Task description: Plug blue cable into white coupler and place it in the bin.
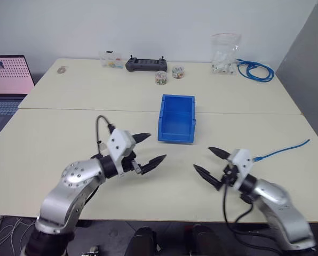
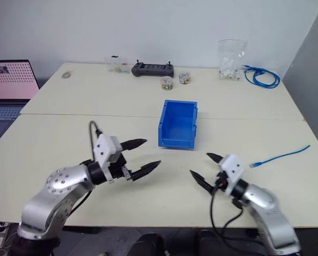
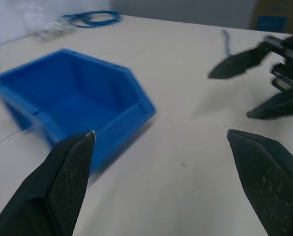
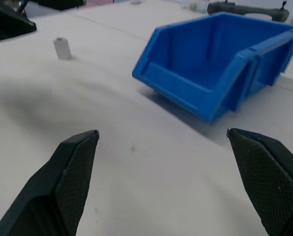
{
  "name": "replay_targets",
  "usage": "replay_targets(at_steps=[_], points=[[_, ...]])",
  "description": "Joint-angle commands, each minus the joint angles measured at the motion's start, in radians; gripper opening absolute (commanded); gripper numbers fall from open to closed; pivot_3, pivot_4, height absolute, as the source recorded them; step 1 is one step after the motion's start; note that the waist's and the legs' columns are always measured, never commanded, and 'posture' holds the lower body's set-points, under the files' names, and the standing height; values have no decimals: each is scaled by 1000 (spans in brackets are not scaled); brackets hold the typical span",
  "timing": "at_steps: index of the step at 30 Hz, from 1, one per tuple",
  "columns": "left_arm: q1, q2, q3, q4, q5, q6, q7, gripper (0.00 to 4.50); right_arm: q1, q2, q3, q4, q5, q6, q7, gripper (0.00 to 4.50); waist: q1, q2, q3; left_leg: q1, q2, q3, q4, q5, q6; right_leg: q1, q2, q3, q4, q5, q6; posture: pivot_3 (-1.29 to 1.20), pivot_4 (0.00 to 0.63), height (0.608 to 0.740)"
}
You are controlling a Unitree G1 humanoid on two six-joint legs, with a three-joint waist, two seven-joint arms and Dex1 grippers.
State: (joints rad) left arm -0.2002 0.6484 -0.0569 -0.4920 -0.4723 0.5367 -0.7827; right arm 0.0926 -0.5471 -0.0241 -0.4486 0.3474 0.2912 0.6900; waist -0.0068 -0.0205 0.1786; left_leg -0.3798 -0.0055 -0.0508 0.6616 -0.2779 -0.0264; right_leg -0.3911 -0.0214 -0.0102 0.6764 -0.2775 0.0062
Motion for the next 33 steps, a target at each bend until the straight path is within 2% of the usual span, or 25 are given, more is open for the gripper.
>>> replay_targets(at_steps=[1, 5, 8, 10, 13, 21, 25, 27, 33], points=[[-66, 23, -80, -16, -19, 38, -84, 4500, 20, -159, -148, -23, 62, 27, 123, 4423, -1, 0, 1, 0, 0, 0, 0, 0, 0, 0, 0, 0, 0, 0, 0, 0, 150, 740], [-96, 6, -149, 27, 28, 7, -114, 4500, 7, -324, -201, 108, 20, -16, 245, 4423, -2, 0, 2, 1, 0, 0, 0, 0, 0, 1, 1, 0, 0, 0, 0, 0, 150, 740], [-110, -17, -198, 76, 83, -54, -127, 4500, -55, -446, -161, 289, -84, -95, 322, 4423, -2, -1, 2, 2, 1, 0, 0, 0, 0, 2, 1, 0, 0, 0, 0, 0, 150, 740], [-115, -30, -216, 98, 108, -80, -130, 4500, -110, -483, -120, 393, -127, -152, 365, 4423, -2, -1, 3, 2, 0, 1, 0, 0, 0, 2, 1, 1, 0, 0, 0, 0, 150, 740], [-125, -51, -243, 119, 143, -109, -132, 4500, -243, -504, -37, 563, -186, -237, 442, 4423, -3, -1, 4, 2, 1, 1, 1, 0, 0, 2, 1, 1, 0, 0, 0, 0, 150, 740], [-162, -87, -275, 96, 175, -86, -123, 4500, -592, -475, 143, 946, -322, -370, 605, 4423, -3, 1, 6, 2, 0, 1, 1, 0, 0, 2, 1, 1, 0, 3, -4, 0, 150, 740], [-172, -90, -272, 81, 175, -68, -122, 4500, -716, -450, 207, 1097, -376, -390, 676, 3682, -1, 1, 6, 2, 0, 1, 1, 0, 0, 2, 0, 1, 0, 3, -5, 0, 150, 740], [-176, -89, -267, 74, 170, -56, -122, 4500, -756, -438, 228, 1144, -390, -384, 710, 3159, -1, 1, 6, 1, 0, 1, 1, 0, 0, 2, 0, 0, 0, 3, -5, 0, 150, 740], [-186, -86, -253, 54, 157, -19, -123, 4500, -802, -418, 258, 1216, -428, -445, 751, 1718, 0, 1, 6, 1, 0, 1, 1, 0, 0, 2, -1, 0, 1, 3, -5, 0, 150, 740]])
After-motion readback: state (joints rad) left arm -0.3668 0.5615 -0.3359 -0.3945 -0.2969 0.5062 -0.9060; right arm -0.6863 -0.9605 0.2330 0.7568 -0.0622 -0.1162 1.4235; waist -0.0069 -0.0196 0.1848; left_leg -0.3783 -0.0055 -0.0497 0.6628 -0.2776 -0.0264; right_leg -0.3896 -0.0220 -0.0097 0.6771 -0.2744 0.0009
